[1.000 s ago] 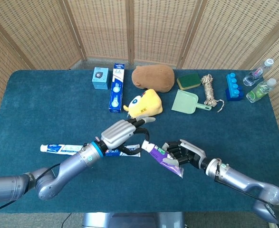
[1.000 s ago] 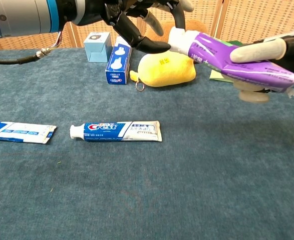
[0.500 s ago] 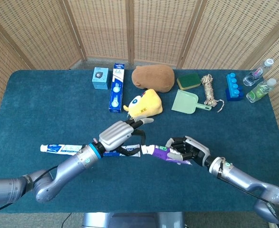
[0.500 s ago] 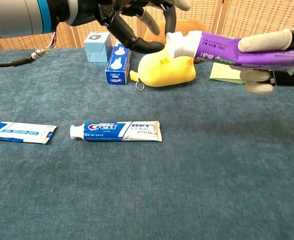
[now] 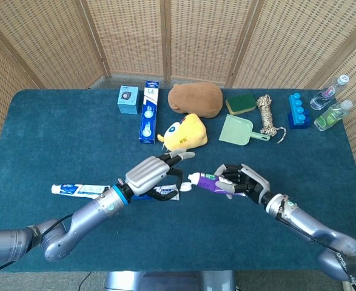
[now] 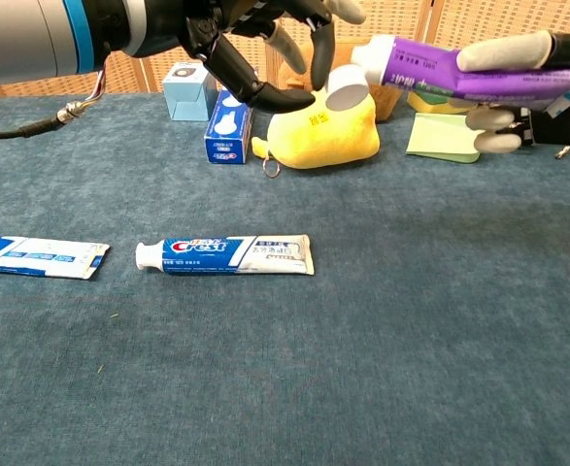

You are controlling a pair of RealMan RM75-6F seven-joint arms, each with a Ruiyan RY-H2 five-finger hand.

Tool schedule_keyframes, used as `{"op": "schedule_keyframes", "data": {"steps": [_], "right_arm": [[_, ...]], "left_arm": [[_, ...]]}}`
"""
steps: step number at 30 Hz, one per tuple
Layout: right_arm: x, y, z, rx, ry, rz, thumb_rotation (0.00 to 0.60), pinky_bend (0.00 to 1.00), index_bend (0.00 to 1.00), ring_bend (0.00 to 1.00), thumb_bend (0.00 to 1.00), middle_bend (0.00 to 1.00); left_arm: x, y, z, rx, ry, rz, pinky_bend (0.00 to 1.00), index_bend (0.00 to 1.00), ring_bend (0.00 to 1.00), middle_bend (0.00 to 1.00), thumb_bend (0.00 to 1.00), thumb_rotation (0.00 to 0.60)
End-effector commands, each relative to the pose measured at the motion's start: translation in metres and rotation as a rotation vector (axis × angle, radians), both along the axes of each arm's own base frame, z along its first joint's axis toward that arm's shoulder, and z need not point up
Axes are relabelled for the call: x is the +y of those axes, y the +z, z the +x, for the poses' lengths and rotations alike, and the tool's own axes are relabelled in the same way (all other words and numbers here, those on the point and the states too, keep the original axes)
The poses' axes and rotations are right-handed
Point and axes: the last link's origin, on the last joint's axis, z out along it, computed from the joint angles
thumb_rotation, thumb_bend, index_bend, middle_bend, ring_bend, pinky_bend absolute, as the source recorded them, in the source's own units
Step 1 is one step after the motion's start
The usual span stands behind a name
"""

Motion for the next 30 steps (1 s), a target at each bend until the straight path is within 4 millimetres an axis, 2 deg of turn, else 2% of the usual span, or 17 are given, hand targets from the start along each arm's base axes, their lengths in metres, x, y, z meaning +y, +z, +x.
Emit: {"op": "schedule_keyframes", "data": {"steps": [1,15,18,24,30], "right_arm": [[-0.003,0.000,0.001,-0.005,-0.027,-0.015,0.600,0.72,0.94,0.72,0.52,0.76],[-0.009,0.008,0.001,-0.025,-0.080,-0.054,0.600,0.72,0.94,0.72,0.52,0.76],[-0.009,0.008,0.000,-0.004,-0.070,-0.057,0.600,0.72,0.94,0.72,0.52,0.76],[-0.005,0.004,-0.007,0.066,-0.040,-0.062,0.600,0.72,0.94,0.72,0.52,0.76],[-0.002,-0.005,-0.015,0.177,0.017,-0.097,0.600,0.70,0.94,0.71,0.52,0.75]], "left_arm": [[-0.001,0.000,0.000,0.001,-0.006,0.010,0.18,0.46,0.00,0.07,0.34,0.600],[-0.011,-0.001,-0.012,0.017,-0.001,0.023,0.15,0.45,0.00,0.05,0.33,0.600],[-0.013,0.004,-0.011,0.002,-0.014,0.042,0.14,0.45,0.00,0.06,0.33,0.600],[-0.019,0.041,-0.014,-0.046,-0.025,0.139,0.12,0.42,0.00,0.05,0.33,0.600],[-0.035,0.088,-0.044,-0.030,0.059,0.221,0.12,0.41,0.00,0.05,0.34,0.600]]}}
